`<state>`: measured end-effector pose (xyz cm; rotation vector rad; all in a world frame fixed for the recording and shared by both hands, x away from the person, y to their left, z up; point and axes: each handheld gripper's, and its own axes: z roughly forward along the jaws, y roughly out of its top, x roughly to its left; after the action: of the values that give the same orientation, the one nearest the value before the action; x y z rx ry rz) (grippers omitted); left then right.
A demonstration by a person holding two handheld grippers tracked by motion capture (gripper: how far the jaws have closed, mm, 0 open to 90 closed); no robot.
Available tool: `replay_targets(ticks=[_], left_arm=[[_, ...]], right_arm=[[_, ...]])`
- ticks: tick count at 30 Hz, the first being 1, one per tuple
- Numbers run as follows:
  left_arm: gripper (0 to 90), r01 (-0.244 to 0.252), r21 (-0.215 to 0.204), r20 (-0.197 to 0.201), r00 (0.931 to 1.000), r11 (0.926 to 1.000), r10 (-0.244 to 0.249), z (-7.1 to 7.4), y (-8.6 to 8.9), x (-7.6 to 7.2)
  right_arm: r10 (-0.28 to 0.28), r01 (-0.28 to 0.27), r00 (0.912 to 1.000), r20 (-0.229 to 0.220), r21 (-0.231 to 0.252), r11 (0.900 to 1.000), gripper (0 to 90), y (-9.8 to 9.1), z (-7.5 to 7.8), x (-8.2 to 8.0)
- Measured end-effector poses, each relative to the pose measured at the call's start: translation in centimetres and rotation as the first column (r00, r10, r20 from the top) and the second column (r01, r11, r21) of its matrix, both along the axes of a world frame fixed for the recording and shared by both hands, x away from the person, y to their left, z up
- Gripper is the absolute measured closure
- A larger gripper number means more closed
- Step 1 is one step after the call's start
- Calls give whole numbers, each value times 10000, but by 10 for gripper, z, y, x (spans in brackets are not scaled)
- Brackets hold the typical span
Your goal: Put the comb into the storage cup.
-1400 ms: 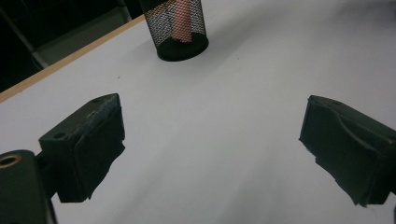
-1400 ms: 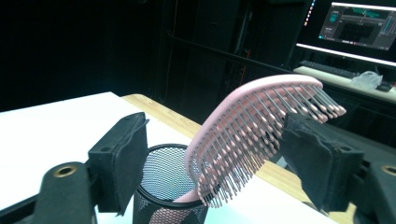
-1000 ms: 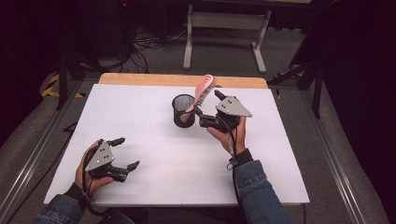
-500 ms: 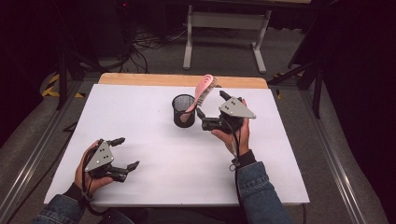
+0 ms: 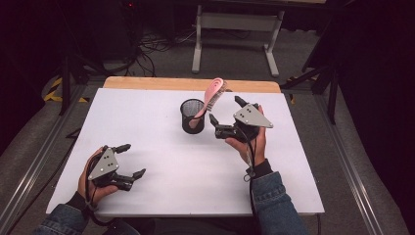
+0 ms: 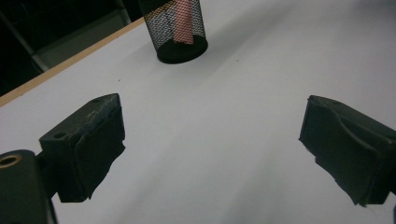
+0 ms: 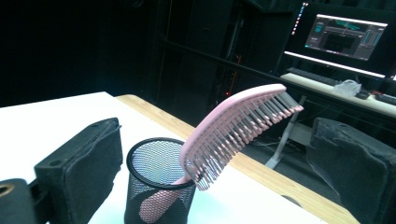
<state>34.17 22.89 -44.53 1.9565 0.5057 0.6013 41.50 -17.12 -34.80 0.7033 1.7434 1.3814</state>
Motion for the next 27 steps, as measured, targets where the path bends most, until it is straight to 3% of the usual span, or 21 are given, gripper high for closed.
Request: replay_targets(ticks=[27], left_arm=[[75, 24, -58, 68, 10000, 10000, -23, 2, 1, 0]], right_arm=[[-45, 45, 10000, -5, -274, 9996, 51, -13, -1, -14]])
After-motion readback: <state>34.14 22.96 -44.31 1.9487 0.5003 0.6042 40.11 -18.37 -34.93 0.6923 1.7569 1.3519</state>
